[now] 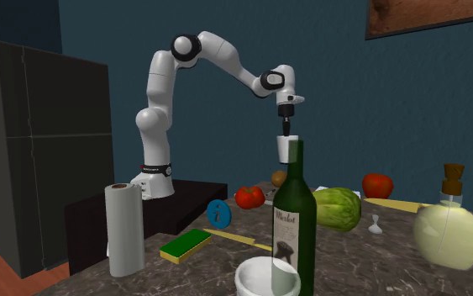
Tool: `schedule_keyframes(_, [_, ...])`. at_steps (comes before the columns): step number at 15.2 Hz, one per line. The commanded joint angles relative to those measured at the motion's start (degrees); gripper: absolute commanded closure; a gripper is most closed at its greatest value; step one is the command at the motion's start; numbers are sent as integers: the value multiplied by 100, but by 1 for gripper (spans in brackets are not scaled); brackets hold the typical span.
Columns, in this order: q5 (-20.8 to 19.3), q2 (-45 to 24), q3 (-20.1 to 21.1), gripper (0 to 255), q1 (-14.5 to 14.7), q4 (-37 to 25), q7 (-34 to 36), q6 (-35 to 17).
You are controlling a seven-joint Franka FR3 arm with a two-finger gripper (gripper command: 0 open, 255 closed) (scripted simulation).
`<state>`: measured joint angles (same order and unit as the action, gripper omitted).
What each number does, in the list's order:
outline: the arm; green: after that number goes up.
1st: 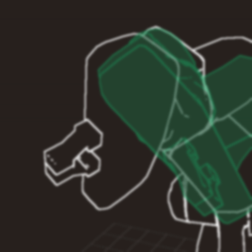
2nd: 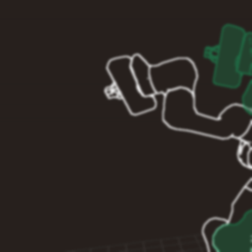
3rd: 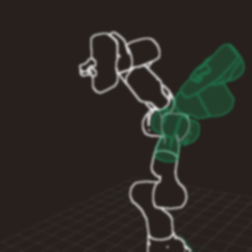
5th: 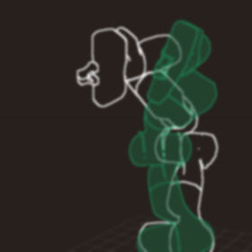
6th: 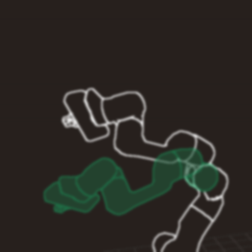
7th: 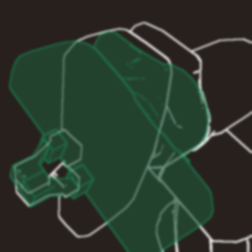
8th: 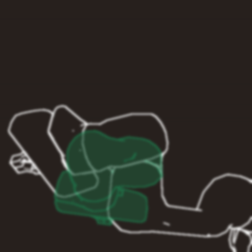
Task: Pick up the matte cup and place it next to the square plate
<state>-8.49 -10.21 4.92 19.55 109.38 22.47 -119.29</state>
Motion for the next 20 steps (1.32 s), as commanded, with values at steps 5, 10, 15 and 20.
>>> schedule_keyframes(5, [-56,-185,-10,255,6,229,79,-413])
schedule_keyframes(10, [-109,-370,-24,255,10,385,142,-749])
schedule_keyframes(15, [-169,-579,-42,255,17,509,209,-1078])
schedule_keyframes(20, [-236,-811,-66,255,28,602,280,-1398])
